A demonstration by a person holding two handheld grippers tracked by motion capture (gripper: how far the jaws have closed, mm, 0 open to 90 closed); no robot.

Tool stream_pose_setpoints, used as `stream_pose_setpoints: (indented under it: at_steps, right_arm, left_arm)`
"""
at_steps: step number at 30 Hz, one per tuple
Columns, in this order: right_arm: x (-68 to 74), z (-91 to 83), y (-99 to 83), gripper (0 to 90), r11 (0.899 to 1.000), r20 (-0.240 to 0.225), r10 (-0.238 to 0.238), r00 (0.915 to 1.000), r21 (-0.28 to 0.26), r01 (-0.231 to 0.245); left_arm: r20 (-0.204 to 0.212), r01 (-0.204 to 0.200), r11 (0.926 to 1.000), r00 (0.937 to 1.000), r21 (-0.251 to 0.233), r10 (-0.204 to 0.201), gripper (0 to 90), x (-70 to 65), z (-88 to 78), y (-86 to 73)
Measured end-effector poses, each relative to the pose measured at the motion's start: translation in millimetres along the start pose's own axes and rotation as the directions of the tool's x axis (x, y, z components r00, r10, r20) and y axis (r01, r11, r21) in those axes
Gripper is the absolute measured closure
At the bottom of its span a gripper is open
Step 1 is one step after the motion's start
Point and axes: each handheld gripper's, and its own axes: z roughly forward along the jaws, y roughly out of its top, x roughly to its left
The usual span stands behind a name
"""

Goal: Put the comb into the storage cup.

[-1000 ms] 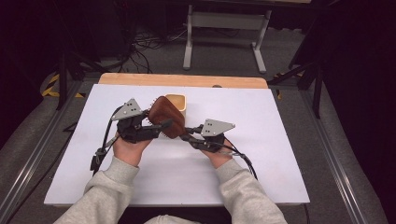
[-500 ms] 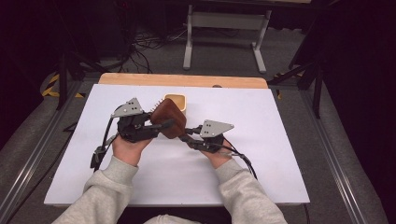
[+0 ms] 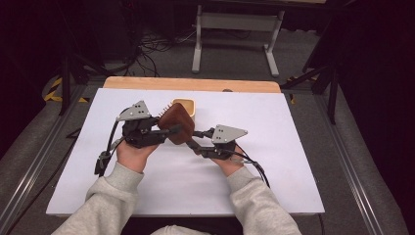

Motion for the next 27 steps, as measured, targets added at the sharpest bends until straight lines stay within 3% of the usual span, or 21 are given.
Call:
stream_pose_setpoints:
  at_steps: [8, 12, 27]
  right_arm:
    - [-5.3, -9.6, 2.7, 23.8, 0.998, 0.037, 0.042, 0.9984, -0.045, -0.04]
    - [-7.4, -13.5, 3.8, 14.7, 0.995, 0.036, 0.079, 0.9962, -0.06, -0.077]
    - [-12.1, -24.9, 3.1, 6.8, 0.992, 0.052, 0.118, 0.9917, -0.057, -0.115]
  left_arm:
    - [-0.019, -0.023, 0.9997, 0.9996, 0.012, 0.023, 57.0, 3.3, -3.8, 14.3]
    - [-0.034, -0.044, 0.9988, 0.9984, 0.023, 0.045, 57.0, 5.5, -6.8, 27.8]
    - [-0.058, -0.069, 0.9966, 0.9958, 0.045, 0.071, 56.6, 15.7, -9.9, 66.1]
